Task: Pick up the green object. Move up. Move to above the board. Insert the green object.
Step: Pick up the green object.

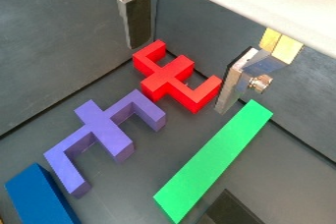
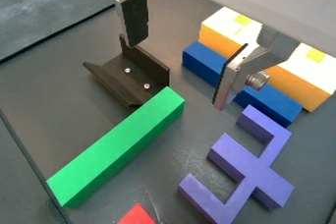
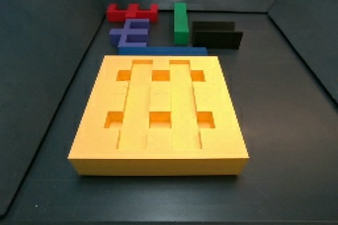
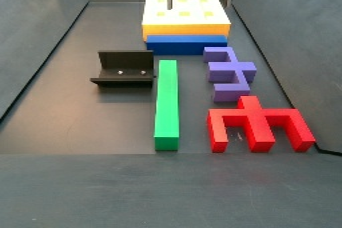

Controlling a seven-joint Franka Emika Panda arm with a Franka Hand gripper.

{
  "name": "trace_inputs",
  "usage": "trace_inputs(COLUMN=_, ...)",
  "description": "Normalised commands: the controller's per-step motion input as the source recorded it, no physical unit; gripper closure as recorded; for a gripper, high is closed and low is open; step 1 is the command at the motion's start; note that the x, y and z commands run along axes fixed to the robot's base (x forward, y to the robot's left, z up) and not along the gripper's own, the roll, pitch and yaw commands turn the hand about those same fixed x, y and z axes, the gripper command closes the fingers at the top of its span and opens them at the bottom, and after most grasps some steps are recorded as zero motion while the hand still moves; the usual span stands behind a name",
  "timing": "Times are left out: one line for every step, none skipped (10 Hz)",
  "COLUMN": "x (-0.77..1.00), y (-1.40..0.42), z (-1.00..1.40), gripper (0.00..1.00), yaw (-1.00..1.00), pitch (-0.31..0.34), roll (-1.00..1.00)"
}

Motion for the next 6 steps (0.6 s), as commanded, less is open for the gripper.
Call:
trace_inputs(x=0.00, y=0.00, z=-0.02, gripper=0.00, yaw=0.00, pitch=-0.024, roll=0.00)
trace_inputs(x=0.31, y=0.00, z=0.00, gripper=0.00, yaw=-0.05, pitch=0.023, roll=-0.02)
trace_inputs(x=0.77, y=0.29, z=-0.34, gripper=0.00, yaw=-0.14, pitch=0.180, roll=-0.08)
trace_inputs(x=0.74, y=0.40, z=-0.59, gripper=0.00, yaw=-0.19, pitch=0.159, roll=-0.13)
trace_inputs(x=0.72, y=0.46, z=-0.69, gripper=0.00, yaw=-0.12, pitch=0.147, roll=-0.18)
trace_inputs(x=0.63, y=0.50, z=-0.64, gripper=0.00, yaw=-0.13, pitch=0.089, roll=-0.23)
